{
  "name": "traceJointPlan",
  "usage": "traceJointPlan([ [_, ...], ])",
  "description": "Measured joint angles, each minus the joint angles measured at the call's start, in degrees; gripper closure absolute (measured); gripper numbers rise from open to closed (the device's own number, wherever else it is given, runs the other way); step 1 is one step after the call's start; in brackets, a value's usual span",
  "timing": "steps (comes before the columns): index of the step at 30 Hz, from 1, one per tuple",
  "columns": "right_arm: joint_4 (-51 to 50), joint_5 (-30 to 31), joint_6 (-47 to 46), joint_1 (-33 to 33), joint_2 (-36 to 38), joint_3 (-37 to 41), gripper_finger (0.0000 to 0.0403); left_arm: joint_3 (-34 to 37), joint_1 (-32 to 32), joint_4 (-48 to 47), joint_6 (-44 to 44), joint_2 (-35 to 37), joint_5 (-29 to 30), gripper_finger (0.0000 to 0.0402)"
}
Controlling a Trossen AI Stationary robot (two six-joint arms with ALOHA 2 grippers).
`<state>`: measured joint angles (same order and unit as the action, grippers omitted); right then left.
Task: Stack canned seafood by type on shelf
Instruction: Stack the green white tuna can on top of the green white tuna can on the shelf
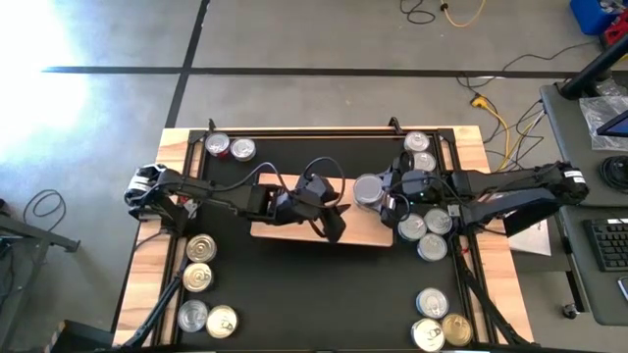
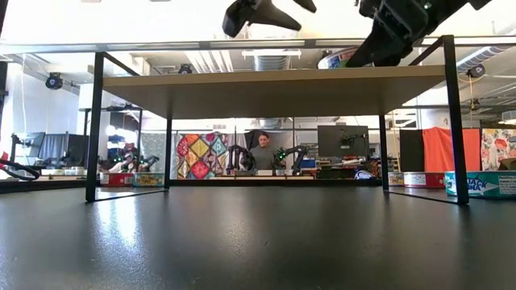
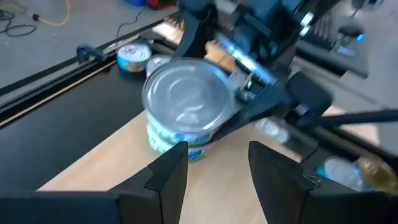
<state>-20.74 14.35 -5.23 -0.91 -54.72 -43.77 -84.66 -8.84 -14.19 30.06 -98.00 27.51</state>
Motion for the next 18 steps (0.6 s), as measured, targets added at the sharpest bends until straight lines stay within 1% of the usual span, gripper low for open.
traceJointPlan([
  [5, 0.10, -0.32, 0.22, -0.02, -0.09, 0.20, 0.0022, 0.00, 0.52, 2.18, 0.43, -0.56, -0.12, 0.0247],
  [8, 0.08, -0.67, -0.68, 0.00, -0.48, 0.20, 0.0022, 0.01, 1.83, 3.67, 0.96, -1.79, -1.32, 0.0247],
  [12, -0.02, -1.03, -0.95, 0.00, -1.21, 0.23, 0.0022, -0.05, 3.53, 9.71, 1.01, -4.16, -2.67, 0.0247],
  [15, -0.02, -1.30, -2.50, 0.00, -1.72, 0.23, 0.0020, -3.01, 4.76, 10.87, 0.66, -6.30, -3.89, 0.0247],
  [18, -0.13, -1.39, -3.43, 0.00, -2.19, 0.25, 0.0012, -7.97, 5.92, 8.71, -1.46, -8.53, -4.59, 0.0247],
])
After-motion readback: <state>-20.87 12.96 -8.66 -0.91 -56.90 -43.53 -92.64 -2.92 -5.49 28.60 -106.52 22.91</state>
